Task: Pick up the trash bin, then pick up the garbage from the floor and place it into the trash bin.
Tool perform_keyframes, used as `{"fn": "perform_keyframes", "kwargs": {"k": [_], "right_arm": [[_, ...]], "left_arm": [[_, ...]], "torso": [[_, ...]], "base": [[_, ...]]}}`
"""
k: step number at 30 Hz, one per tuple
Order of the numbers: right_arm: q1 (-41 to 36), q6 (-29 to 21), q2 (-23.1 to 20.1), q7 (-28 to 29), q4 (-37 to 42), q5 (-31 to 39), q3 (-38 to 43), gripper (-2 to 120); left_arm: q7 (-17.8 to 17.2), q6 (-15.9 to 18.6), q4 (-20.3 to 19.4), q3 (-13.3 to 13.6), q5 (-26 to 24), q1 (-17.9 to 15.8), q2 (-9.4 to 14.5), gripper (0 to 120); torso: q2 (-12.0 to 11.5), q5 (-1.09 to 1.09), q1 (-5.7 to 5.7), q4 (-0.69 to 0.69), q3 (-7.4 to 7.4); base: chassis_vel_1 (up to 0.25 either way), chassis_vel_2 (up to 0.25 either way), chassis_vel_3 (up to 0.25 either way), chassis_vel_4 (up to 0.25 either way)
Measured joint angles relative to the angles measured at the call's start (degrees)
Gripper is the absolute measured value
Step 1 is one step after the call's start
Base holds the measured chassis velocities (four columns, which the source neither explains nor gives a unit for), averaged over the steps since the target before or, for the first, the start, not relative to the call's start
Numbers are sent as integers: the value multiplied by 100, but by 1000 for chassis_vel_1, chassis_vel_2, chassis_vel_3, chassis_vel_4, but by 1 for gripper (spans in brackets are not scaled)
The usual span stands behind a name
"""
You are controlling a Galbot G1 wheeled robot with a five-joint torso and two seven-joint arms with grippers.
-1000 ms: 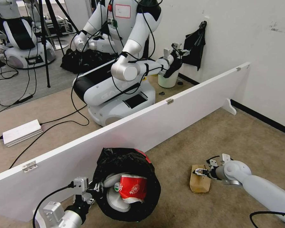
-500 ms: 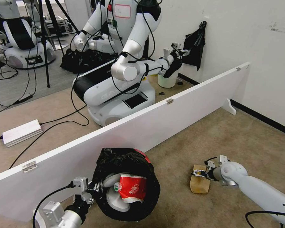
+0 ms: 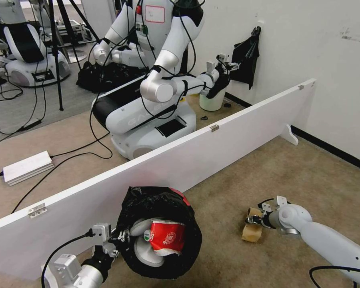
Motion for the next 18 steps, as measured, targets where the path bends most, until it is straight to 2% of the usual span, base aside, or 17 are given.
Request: {"fn": "perform_keyframes", "kwargs": {"k": [2, 3, 5, 6, 7, 18], "right_arm": [[-17, 5, -31, 7, 32, 8, 16, 20], [-17, 5, -31, 7, 32, 8, 16, 20], [-31, 9, -89, 16, 90, 21, 48, 7], [-31, 9, -89, 16, 90, 21, 48, 7], [-43, 13, -131, 22, 133, 29, 76, 1], [-297, 51, -473, 87, 473, 40, 392, 0]], "left_arm": [[1, 5, -1, 8, 0, -3, -3, 0], [1, 5, -1, 8, 0, -3, -3, 0], [3, 9, -8, 12, 4, -6, -8, 0], [3, 9, -8, 12, 4, -6, -8, 0], [4, 12, -17, 16, 8, -6, -14, 0], [11, 18, -68, 51, 74, 23, -43, 0]], "torso": [[0, 1, 0, 0, 0], [0, 1, 0, 0, 0], [0, 1, 0, 0, 0], [0, 1, 0, 0, 0], [0, 1, 0, 0, 0], [0, 0, 0, 0, 0]], "base": [[0, 0, 0, 0], [0, 0, 0, 0], [0, 0, 0, 0], [0, 0, 0, 0], [0, 0, 0, 0], [0, 0, 0, 0]]}}
